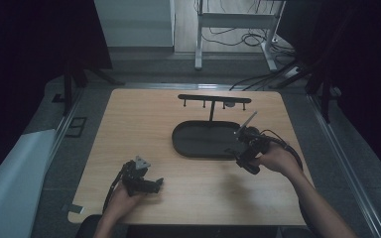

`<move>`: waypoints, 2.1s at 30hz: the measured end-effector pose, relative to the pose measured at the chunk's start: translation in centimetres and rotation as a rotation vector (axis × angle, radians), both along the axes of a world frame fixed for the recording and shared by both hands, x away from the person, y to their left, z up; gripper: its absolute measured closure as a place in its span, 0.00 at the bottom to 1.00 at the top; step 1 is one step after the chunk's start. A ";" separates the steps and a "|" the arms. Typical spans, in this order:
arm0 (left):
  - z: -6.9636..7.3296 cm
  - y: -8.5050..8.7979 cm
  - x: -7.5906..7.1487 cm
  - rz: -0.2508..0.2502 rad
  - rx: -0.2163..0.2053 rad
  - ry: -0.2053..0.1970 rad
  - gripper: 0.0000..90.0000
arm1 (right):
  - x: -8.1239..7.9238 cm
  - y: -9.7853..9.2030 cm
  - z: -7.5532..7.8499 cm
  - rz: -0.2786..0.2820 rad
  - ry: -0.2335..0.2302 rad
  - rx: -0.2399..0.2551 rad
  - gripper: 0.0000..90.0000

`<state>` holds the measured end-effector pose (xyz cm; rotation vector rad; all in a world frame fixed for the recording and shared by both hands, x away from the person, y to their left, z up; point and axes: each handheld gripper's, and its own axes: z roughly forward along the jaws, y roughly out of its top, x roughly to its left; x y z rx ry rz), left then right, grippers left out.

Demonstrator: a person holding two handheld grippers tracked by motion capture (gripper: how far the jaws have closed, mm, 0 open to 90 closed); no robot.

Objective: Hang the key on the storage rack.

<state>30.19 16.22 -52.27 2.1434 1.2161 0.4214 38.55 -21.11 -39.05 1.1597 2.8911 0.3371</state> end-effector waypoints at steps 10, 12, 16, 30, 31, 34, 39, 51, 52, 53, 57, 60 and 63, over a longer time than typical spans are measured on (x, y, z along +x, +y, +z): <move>0.0 0.0 0.0 0.000 0.000 0.001 0.00 | 1.4 -0.9 1.8 -0.050 -0.030 0.006 0.54; 0.0 0.0 0.0 -0.001 0.000 0.001 0.00 | 1.5 -1.1 2.2 -0.059 -0.035 0.012 0.54; 0.0 0.0 0.0 0.001 -0.001 -0.002 0.00 | 1.9 -1.5 2.8 -0.079 -0.042 0.018 0.54; 0.0 0.0 0.0 -0.002 0.001 0.003 0.00 | 3.3 -3.6 6.0 -0.152 -0.086 0.051 0.54; 0.0 0.0 0.0 -0.002 0.001 0.003 0.00 | 3.3 -3.6 6.2 -0.159 -0.087 0.053 0.54; 0.0 0.0 0.0 -0.002 0.001 0.003 0.00 | 3.6 -3.8 6.9 -0.163 -0.093 0.060 0.54; 0.0 0.0 0.0 -0.002 0.001 0.003 0.00 | 4.3 -4.1 7.7 -0.179 -0.095 0.066 0.54; 0.0 0.0 0.0 -0.002 0.001 0.003 0.00 | 5.6 -3.6 10.2 -0.196 -0.115 0.070 0.54; 0.0 0.0 0.0 -0.002 0.000 0.003 0.00 | 5.7 -3.6 10.4 -0.195 -0.116 0.069 0.54; 0.0 0.0 0.0 -0.002 0.001 0.003 0.00 | 5.8 -3.5 10.6 -0.195 -0.120 0.070 0.54; 0.0 0.0 0.0 -0.003 0.001 0.005 0.00 | 6.2 -3.2 11.1 -0.200 -0.125 0.064 0.54; 0.0 0.0 0.0 -0.003 0.001 0.006 0.00 | 6.3 -2.9 11.5 -0.191 -0.130 0.068 0.54; 0.0 0.0 0.0 -0.002 0.001 0.005 0.00 | 6.3 -2.5 11.9 -0.186 -0.134 0.065 0.54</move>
